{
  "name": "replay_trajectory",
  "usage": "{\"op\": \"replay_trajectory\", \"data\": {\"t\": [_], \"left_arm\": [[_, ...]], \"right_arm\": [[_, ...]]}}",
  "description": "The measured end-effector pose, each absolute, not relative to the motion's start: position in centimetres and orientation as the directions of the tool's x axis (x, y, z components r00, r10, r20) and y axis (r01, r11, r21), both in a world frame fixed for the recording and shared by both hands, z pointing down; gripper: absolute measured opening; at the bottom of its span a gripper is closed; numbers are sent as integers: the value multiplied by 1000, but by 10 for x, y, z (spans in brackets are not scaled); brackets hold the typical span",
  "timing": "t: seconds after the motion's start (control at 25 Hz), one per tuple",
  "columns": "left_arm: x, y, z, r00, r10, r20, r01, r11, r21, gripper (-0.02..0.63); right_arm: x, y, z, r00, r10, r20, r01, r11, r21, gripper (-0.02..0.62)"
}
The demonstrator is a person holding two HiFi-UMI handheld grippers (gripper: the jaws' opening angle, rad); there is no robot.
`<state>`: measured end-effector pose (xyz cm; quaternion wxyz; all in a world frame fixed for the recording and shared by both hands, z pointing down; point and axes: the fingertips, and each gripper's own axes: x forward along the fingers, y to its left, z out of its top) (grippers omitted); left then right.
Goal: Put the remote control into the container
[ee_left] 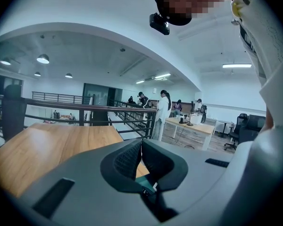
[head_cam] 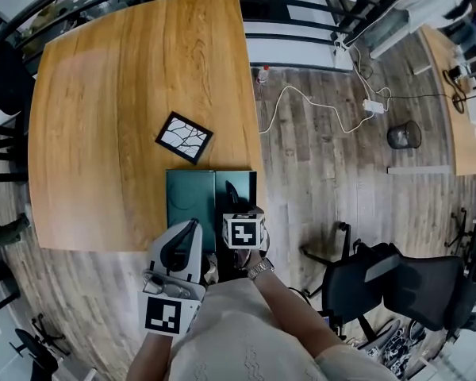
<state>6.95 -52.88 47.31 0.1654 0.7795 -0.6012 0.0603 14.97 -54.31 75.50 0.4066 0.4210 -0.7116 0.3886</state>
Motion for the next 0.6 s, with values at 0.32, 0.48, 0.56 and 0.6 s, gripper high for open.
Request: {"op": "replay_trajectory", "data": {"t": [0.32, 0.48, 0.56, 0.6], "left_arm": [[71, -520, 475, 292, -910, 296, -955, -258, 148, 14], [75, -517, 474, 323, -901, 291, -946, -304, 110, 14], [78, -518, 464, 318, -910, 265, -948, -294, 126, 14], [79, -518, 459, 312, -917, 250, -948, -284, 143, 14]], "right_arm": [[155, -559, 677, -400, -446, 801, -893, 386, -231, 117], [139, -558, 616, -569, -520, 637, -805, 509, -305, 48], [132, -552, 581, -635, -544, 549, -753, 594, -283, 21], [128, -548, 561, -676, -545, 496, -719, 636, -280, 20]]}}
